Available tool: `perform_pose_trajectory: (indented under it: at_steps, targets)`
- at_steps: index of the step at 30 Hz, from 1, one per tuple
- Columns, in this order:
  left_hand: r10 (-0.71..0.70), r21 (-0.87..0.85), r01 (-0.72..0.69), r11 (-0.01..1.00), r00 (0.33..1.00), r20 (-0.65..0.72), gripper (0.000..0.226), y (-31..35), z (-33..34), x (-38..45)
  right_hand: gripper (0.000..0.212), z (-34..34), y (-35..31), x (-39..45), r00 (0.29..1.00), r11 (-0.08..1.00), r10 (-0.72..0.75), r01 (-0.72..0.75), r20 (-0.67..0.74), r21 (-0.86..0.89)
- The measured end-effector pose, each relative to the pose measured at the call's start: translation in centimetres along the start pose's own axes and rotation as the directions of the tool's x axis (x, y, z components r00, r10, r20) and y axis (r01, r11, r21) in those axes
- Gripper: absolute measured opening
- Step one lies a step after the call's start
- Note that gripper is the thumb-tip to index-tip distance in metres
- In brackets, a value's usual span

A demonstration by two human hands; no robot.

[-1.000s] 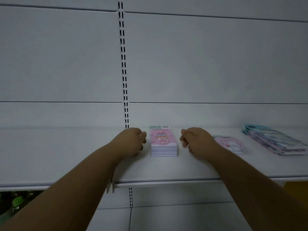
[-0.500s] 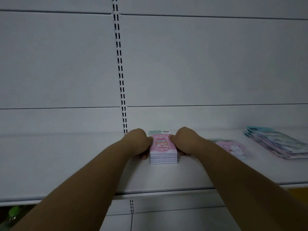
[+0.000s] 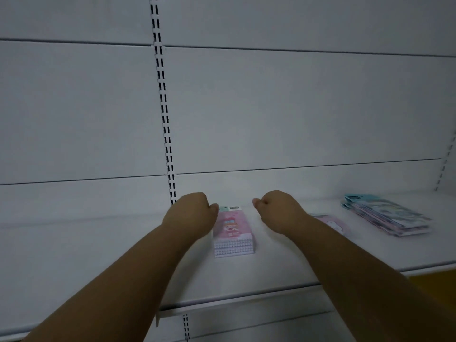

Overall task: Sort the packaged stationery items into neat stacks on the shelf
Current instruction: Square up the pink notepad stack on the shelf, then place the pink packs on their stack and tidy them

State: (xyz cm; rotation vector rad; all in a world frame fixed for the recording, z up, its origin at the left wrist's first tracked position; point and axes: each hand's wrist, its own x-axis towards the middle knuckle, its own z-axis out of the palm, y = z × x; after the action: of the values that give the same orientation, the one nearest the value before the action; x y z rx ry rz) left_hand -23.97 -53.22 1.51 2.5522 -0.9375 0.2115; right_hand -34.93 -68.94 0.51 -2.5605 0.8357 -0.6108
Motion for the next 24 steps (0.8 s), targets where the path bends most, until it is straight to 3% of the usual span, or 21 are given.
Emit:
perform_pose_trajectory:
  at_steps: [4,8,11,16,19,24]
  targets:
    - [0.166,-0.061,-0.176,0.982,0.976,-0.143,0.026,4.3,-0.5,-2.5,0.030,-4.1,2.9,-1.7,0.989,0.999,-0.031,0.025,-0.147,-0.040]
    - [0.349,-0.128,-0.355,0.926,0.935,-0.069,0.022,9.5,1.2,-4.5,0.021,-8.2,8.6,-3.2,0.994,0.995,-0.007,-0.004,-0.111,-0.100]
    - [0.392,-0.156,-0.391,0.907,0.920,-0.026,0.019,13.0,3.4,-4.9,0.019,-10.2,13.4,-4.1,0.996,0.995,0.017,-0.025,-0.083,-0.093]
    - [0.294,-0.078,-0.292,0.953,0.956,0.008,0.025,18.3,7.2,-4.0,0.016,-11.5,19.0,-3.8,0.996,0.995,-0.006,-0.002,-0.086,-0.097]
    - [0.177,0.064,-0.178,0.982,0.984,0.032,0.033,19.6,8.6,-3.9,0.022,-11.0,20.2,-3.5,0.998,0.992,-0.062,0.062,0.002,-0.109]
    - [0.035,0.161,-0.045,0.986,0.997,0.066,0.027,19.8,10.0,-5.3,0.027,-9.5,20.7,-4.5,0.984,0.977,-0.142,0.157,0.105,-0.148]
